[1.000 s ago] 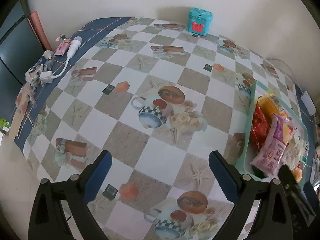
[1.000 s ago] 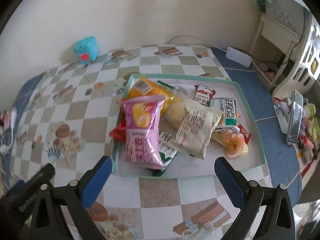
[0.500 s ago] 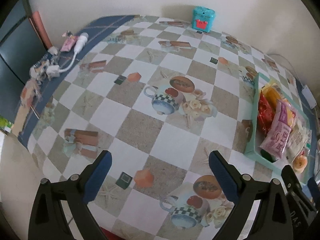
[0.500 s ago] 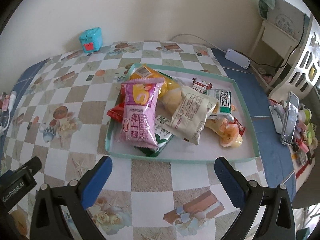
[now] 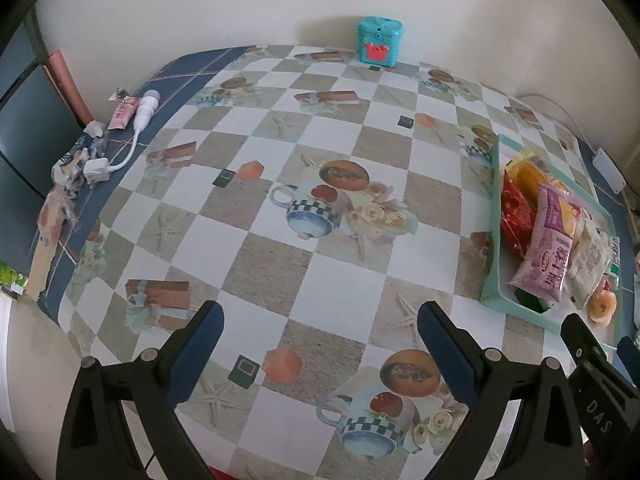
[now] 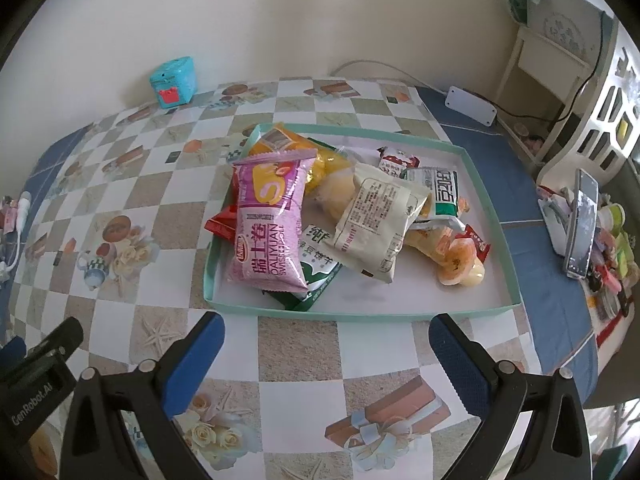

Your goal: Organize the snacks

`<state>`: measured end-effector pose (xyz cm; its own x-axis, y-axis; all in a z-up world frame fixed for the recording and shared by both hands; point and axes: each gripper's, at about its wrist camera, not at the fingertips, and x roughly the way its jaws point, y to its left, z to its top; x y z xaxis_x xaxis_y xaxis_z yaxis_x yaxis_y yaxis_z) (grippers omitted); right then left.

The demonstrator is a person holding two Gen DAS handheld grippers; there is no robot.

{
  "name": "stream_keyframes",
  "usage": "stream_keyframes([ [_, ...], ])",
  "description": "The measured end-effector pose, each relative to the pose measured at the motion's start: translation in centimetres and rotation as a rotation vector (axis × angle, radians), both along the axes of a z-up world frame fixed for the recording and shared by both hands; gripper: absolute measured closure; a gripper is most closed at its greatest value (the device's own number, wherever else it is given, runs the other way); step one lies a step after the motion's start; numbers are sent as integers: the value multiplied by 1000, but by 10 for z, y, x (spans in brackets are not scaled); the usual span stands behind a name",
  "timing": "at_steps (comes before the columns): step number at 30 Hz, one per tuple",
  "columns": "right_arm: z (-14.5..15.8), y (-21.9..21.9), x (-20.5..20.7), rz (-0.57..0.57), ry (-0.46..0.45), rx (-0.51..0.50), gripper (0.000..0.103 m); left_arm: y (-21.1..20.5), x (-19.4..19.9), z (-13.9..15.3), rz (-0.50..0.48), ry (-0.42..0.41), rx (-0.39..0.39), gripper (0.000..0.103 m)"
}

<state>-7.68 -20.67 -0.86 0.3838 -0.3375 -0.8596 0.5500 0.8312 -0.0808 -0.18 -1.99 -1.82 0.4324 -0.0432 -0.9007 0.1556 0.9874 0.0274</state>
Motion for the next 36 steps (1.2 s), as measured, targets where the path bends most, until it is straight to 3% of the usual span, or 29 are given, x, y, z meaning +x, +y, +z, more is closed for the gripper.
stream_keyframes([
  [36, -9, -6, -1, -26, 33, 29, 0, 0, 2, -11, 2, 52, -10, 5],
])
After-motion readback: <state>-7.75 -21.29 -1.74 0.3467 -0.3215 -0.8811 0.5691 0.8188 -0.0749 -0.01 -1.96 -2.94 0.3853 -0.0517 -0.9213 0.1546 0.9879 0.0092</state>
